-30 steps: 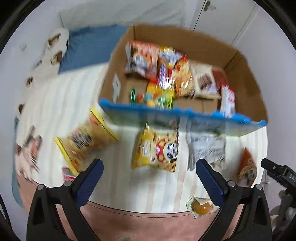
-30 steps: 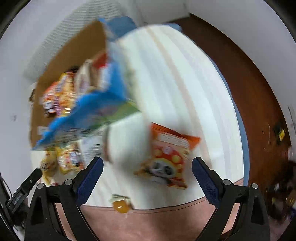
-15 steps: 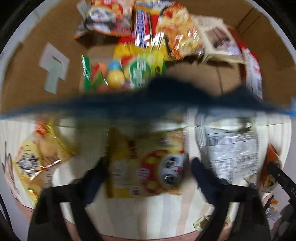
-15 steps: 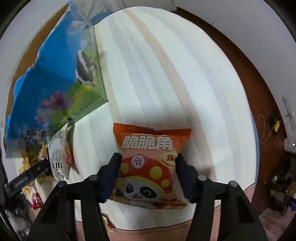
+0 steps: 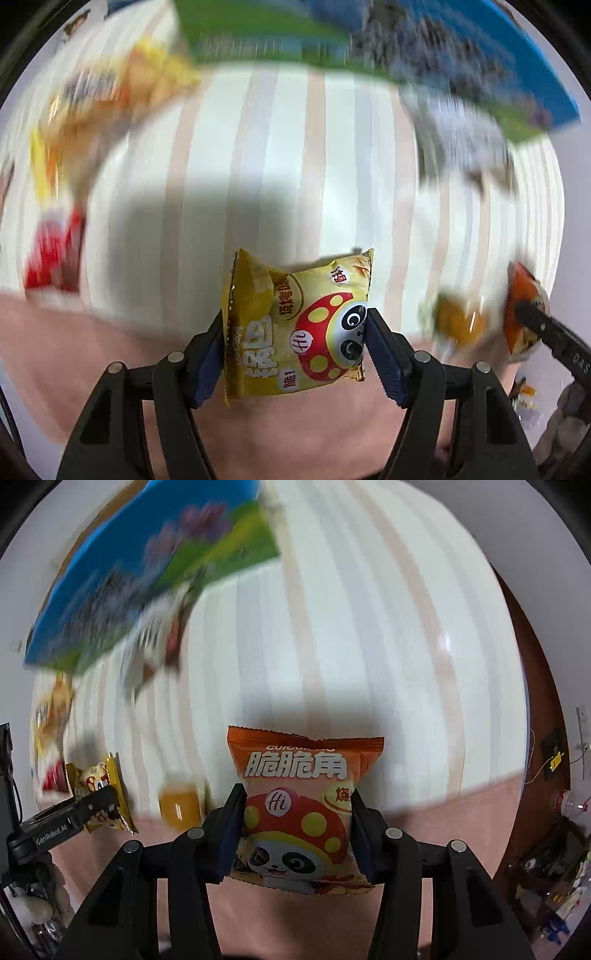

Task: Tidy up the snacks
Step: 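Grasp the yellow panda snack bag with left tool while right tool grasps orange Cuicui bag, then carry both bags into the box and open both tools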

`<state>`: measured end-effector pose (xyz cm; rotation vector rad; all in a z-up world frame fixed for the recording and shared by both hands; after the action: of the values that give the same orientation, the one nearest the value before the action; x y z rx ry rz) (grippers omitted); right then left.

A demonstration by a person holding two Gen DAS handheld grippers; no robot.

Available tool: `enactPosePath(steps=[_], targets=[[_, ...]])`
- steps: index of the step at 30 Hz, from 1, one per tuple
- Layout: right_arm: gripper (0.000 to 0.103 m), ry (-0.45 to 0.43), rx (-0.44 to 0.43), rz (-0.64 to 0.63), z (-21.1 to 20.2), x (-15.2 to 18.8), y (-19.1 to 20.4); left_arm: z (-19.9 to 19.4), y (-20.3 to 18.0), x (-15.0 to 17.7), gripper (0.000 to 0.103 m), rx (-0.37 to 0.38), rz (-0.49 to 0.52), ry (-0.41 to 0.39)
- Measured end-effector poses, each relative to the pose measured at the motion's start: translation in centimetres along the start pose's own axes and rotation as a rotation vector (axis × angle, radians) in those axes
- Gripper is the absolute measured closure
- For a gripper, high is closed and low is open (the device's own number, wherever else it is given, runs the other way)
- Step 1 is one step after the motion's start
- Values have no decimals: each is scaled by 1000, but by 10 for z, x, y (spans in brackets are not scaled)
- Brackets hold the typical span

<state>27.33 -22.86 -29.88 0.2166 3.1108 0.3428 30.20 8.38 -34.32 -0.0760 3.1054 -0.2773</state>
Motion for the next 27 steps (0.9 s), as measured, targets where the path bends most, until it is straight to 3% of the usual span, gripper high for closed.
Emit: enactPosePath(steps=[2,6,12,16,22,27], targets=[[49,11,12,-23,4,15,0,8,7,18,34,15,-26,21],[47,26,52,-38,20,31,6,35,16,27,21,65,-81,89],[47,8,77,-29,38,34,22,43,0,32,21,20,-53,58],[51,-11,64,-16,28,42,7,26,-15,57,37,19,-41,22],[52,-60,-25,9,-10,43,11,-10,-27,52,39,73,-33,-11],[52,-164,-123,-19,-75,14,30,-78,-56,34,39,182,4,-109]])
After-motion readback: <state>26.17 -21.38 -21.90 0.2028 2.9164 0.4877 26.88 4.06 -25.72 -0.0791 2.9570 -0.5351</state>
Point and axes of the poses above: each gripper's, at about its wrist camera, not at the fingertips, and z roughly the way its jaws point, y to its left, x to its underside, the point moved 2 cm from there along z, roughly the way its jaws point, and after that the axes turned 2 degrees about -z, right-handed, at the moved point
